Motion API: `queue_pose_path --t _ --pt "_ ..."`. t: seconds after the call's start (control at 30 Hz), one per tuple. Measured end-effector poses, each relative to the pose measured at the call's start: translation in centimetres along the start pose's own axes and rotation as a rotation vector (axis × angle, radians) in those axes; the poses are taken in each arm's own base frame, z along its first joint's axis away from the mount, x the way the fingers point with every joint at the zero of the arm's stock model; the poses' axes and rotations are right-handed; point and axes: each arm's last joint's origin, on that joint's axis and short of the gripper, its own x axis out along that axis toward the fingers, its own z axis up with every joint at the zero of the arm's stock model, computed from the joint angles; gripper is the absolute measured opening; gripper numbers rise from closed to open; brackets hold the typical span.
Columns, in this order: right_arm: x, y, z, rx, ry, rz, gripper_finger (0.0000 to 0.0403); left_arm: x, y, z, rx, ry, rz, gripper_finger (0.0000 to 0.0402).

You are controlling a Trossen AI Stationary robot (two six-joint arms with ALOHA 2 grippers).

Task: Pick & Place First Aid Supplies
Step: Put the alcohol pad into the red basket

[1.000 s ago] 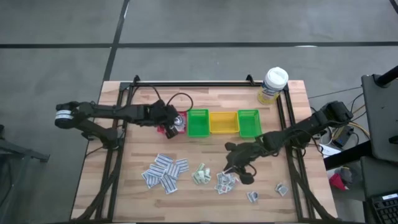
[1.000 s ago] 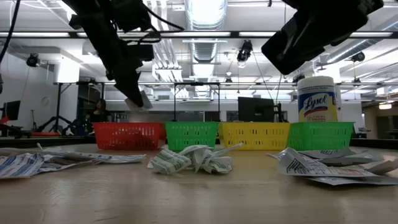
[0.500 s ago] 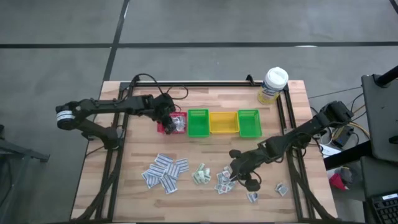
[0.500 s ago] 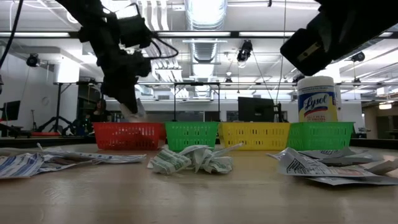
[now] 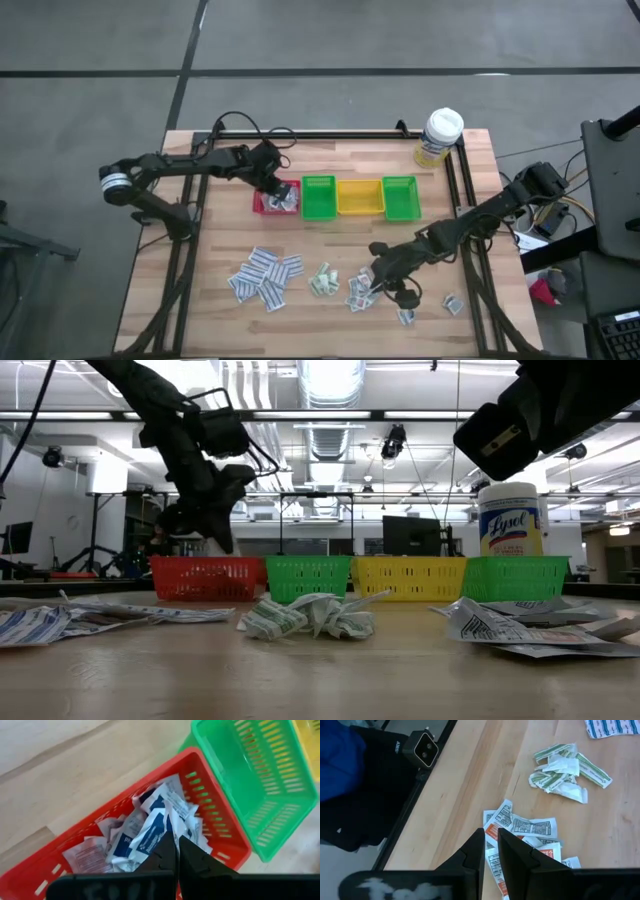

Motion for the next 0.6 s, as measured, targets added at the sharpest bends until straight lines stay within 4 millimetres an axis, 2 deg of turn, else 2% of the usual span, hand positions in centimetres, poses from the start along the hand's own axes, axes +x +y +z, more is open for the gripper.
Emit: queue_pose_path --t 0.37,0.6 --pt "0.00 0.01 0.00 0.000 0.000 0.000 0.0049 -0.04 0.13 0.07 -0.022 -0.031 0.045 0.0003" --pt "0.00 0.01 0.00 0.000 0.000 0.000 0.0048 0.41 0.68 -0.54 -0.042 -0.019 0.070 0.0043"
